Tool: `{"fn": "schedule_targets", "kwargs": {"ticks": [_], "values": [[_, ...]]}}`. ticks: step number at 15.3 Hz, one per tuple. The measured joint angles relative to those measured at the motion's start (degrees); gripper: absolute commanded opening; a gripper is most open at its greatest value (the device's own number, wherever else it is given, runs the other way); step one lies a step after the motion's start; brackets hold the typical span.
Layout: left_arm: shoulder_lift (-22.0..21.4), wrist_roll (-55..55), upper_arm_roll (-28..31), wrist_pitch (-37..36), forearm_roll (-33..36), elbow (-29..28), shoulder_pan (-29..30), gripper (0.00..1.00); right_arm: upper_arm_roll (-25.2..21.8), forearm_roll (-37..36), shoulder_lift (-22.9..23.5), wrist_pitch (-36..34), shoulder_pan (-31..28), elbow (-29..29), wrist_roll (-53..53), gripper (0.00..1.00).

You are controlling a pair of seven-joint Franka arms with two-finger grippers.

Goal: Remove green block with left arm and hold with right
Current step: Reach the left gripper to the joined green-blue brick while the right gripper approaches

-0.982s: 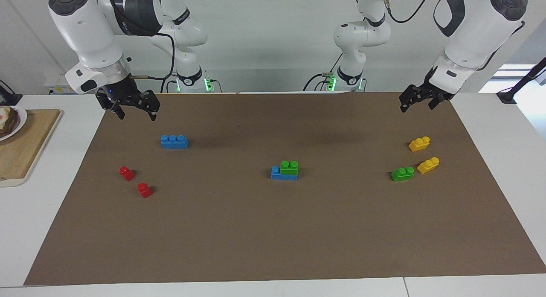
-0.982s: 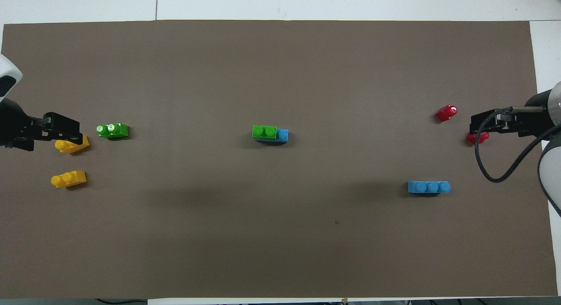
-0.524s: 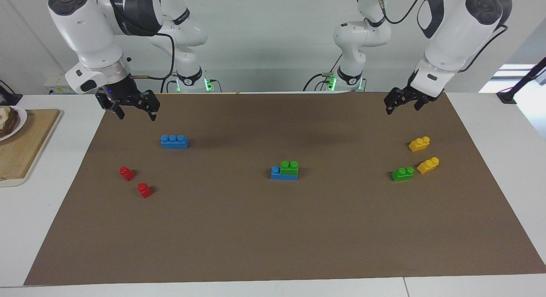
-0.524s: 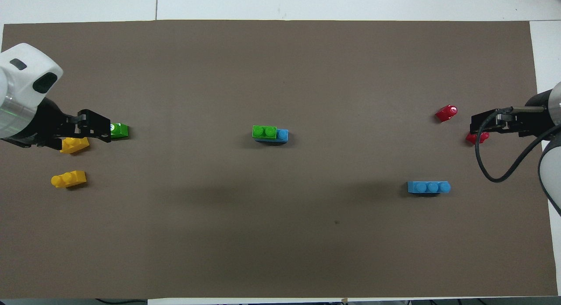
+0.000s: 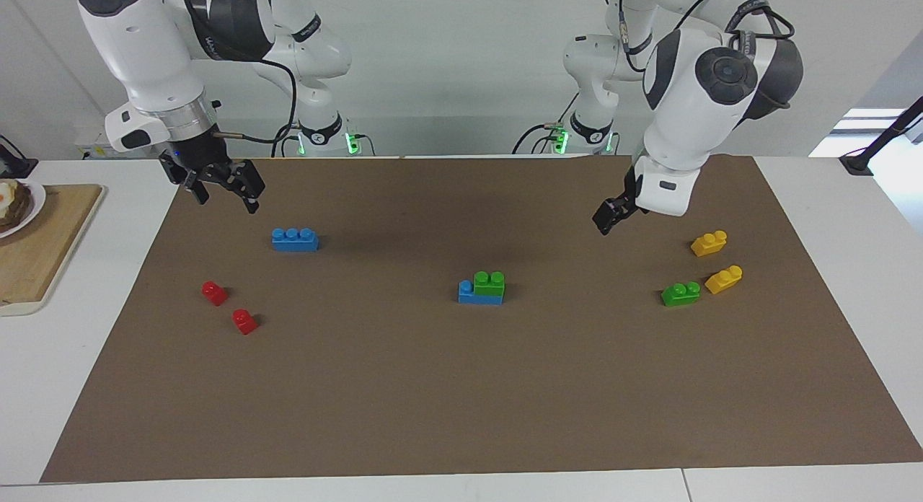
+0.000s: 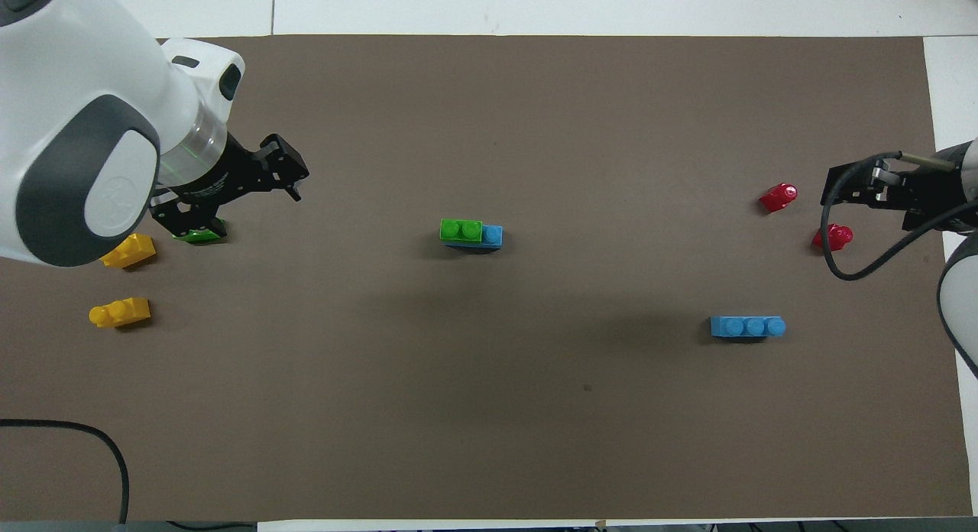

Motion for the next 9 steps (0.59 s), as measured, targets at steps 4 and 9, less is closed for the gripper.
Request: {"fn": "schedule_targets", "kwargs": {"ticks": [4, 9], "values": [[5.7, -13.7, 0.1, 0.2, -0.1, 6.2, -3.7, 1.0, 0.6, 6.1, 1.1, 0.1, 0.5, -1.0, 20.8, 1.0], [7.5, -35.3, 0.0, 9.3, -3.2, 5.9, -5.0, 1.0, 0.7, 17.0, 4.9, 0.4, 1.7, -3.3, 41.2, 1.0]]}}
